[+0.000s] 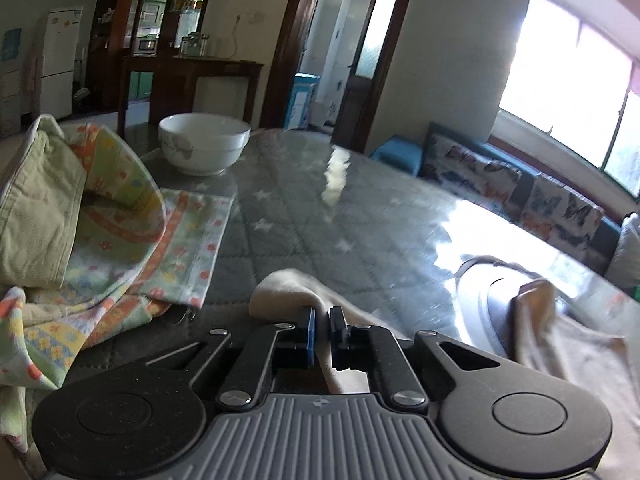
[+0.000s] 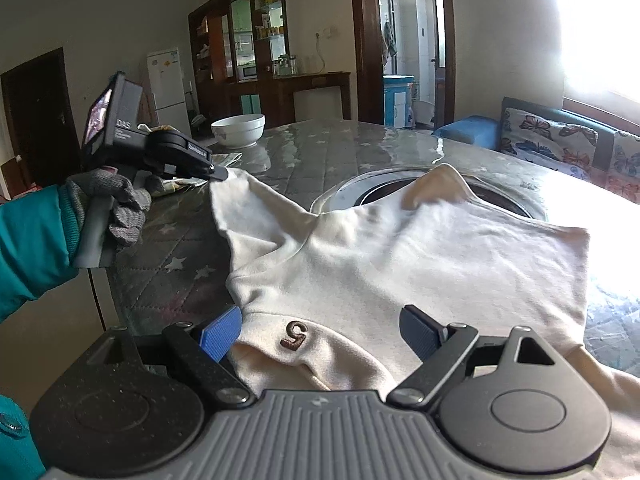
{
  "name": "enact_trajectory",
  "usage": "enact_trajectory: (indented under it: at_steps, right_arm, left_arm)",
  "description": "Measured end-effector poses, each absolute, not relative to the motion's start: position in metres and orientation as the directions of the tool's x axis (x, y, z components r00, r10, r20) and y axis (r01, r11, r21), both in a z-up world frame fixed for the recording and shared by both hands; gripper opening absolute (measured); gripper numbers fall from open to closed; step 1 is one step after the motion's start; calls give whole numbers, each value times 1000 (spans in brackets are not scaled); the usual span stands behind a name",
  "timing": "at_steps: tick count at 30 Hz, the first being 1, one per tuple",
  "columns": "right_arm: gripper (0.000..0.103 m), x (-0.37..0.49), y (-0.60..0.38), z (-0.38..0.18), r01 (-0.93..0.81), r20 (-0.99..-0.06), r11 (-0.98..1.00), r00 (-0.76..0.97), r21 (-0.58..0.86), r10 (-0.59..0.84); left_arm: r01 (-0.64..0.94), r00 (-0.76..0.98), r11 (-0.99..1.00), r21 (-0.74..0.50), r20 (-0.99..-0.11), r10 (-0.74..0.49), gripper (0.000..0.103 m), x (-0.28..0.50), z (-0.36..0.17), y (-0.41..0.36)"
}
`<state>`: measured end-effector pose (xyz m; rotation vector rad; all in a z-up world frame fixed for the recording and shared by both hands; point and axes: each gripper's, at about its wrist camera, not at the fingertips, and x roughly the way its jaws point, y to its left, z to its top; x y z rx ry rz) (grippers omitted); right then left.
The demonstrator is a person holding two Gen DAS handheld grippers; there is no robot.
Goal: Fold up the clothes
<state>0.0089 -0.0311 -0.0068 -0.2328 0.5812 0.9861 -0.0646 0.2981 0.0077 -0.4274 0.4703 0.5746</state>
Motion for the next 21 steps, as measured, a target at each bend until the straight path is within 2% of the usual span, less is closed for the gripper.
enact_trajectory:
  at_steps: [15,21]
  right_arm:
    - [88,20,-64,8,-762,-500,641,520,95,692]
    - [88,29,-89,12,-699,-482,703,573,135,663]
  left_arm:
    - [-322,902,898,-300,-386,195,6,-50,66,219]
    - [-226,917,942,-250,-381,119,7,-41,71,179]
